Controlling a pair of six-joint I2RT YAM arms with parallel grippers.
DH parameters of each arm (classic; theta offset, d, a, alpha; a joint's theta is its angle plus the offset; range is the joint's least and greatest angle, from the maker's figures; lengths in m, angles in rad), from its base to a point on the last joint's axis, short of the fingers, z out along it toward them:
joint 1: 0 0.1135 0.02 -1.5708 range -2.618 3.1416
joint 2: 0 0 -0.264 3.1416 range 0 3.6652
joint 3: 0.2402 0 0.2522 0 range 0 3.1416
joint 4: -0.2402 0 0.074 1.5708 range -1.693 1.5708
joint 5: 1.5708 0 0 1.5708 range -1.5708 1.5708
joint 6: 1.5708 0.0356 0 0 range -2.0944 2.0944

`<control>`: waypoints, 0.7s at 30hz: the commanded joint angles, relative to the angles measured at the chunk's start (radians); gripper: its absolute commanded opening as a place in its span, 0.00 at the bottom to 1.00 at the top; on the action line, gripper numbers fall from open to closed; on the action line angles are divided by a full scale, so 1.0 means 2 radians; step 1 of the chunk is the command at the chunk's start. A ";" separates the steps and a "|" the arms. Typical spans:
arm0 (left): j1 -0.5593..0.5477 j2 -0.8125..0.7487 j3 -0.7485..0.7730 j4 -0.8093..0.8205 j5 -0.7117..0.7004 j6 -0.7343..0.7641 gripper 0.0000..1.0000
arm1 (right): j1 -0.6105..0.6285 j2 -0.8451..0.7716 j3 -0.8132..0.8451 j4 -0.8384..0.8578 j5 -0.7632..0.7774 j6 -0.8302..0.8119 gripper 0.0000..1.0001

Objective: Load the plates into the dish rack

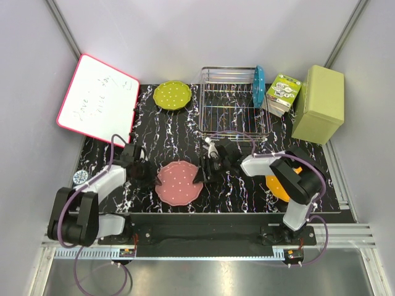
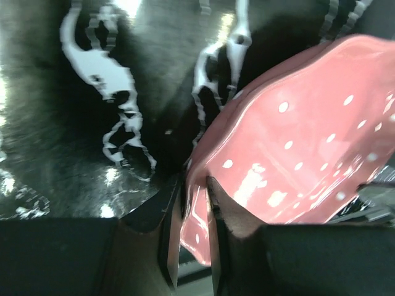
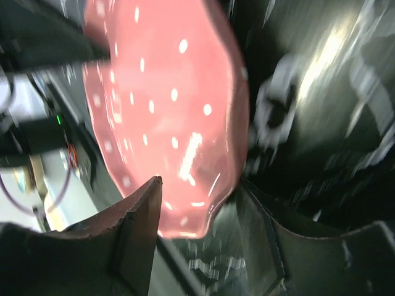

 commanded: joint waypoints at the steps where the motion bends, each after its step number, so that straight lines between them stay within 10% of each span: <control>1: -0.032 -0.033 -0.045 0.118 0.060 -0.008 0.00 | 0.044 -0.061 -0.004 0.029 -0.088 -0.014 0.57; 21: -0.100 0.002 -0.049 0.107 0.113 -0.075 0.00 | 0.030 -0.025 -0.106 0.147 0.091 0.211 0.68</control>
